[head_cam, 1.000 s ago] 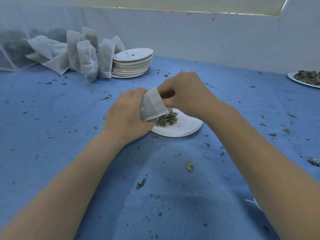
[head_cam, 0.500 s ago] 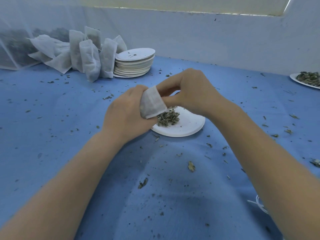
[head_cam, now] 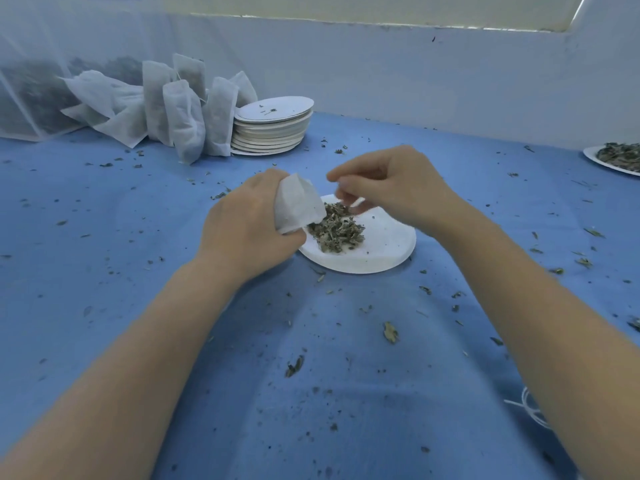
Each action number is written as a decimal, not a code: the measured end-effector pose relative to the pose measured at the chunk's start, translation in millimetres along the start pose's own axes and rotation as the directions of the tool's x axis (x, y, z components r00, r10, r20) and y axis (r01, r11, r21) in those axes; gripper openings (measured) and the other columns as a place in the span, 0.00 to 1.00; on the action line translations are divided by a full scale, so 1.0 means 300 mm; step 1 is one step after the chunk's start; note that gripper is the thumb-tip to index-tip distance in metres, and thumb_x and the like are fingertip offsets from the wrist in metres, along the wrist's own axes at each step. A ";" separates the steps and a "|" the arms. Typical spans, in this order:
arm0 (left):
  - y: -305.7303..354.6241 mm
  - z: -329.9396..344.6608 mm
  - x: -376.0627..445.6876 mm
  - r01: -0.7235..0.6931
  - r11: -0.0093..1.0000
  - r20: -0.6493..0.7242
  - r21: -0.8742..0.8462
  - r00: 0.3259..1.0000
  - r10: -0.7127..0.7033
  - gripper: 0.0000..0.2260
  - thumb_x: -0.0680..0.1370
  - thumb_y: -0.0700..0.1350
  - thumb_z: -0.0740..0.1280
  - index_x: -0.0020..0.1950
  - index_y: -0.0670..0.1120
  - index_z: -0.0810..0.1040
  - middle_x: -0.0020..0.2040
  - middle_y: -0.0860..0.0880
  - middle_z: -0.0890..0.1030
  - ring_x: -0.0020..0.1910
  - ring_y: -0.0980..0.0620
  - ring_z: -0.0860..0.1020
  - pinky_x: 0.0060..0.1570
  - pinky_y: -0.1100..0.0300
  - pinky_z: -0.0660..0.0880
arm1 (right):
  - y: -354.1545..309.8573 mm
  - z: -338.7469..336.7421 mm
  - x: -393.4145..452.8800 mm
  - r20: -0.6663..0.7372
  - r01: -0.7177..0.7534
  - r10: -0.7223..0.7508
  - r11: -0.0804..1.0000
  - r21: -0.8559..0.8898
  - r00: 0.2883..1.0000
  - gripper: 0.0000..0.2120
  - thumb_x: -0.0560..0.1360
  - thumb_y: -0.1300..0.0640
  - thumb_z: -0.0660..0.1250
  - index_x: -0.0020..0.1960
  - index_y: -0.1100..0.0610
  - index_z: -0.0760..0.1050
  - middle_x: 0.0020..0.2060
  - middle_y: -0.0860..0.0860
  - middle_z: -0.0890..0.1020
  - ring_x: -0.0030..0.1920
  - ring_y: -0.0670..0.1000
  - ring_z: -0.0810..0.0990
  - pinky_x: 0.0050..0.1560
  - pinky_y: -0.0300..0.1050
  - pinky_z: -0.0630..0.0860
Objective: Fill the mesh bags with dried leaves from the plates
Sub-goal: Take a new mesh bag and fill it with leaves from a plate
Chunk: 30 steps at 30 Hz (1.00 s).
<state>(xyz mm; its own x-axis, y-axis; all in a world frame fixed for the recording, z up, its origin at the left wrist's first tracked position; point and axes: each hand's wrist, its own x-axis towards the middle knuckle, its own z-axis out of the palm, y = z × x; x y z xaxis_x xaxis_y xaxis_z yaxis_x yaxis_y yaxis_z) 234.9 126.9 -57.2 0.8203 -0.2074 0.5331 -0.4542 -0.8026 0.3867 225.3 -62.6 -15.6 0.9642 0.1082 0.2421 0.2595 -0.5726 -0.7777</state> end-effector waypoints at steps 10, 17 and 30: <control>-0.028 0.014 0.007 0.033 0.999 -0.003 0.029 0.999 -0.033 0.22 0.68 0.46 0.71 0.61 0.45 0.71 0.55 0.47 0.77 0.51 0.43 0.74 0.43 0.58 0.64 | 0.065 0.046 0.071 0.324 0.134 0.136 0.715 -0.686 0.936 0.32 0.75 0.72 0.50 0.70 0.44 0.67 0.71 0.46 0.66 0.69 0.51 0.64 0.64 0.43 0.63; -0.034 0.009 0.010 0.064 0.998 -0.015 0.016 0.998 -0.064 0.21 0.68 0.47 0.70 0.60 0.45 0.72 0.55 0.47 0.77 0.51 0.43 0.73 0.43 0.57 0.65 | 0.036 0.015 0.081 0.341 0.114 0.204 0.687 -0.718 0.918 0.32 0.74 0.68 0.54 0.71 0.40 0.61 0.65 0.48 0.69 0.55 0.51 0.71 0.53 0.46 0.72; -0.032 0.024 0.005 0.028 1.000 0.022 -0.001 0.999 -0.028 0.22 0.67 0.46 0.70 0.59 0.46 0.72 0.53 0.47 0.77 0.50 0.43 0.74 0.43 0.57 0.65 | 0.054 -0.023 0.020 0.268 0.049 0.171 0.755 -0.654 0.948 0.08 0.74 0.59 0.67 0.51 0.52 0.82 0.33 0.45 0.81 0.45 0.45 0.81 0.35 0.26 0.69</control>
<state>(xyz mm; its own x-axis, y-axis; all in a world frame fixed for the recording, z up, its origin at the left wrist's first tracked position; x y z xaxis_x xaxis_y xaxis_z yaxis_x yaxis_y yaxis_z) 243.0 130.2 -65.3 0.8400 -0.1973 0.5055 -0.4316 -0.8074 0.4022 235.0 -76.7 -22.7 0.9731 0.2224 -0.0596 0.2071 -0.9585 -0.1961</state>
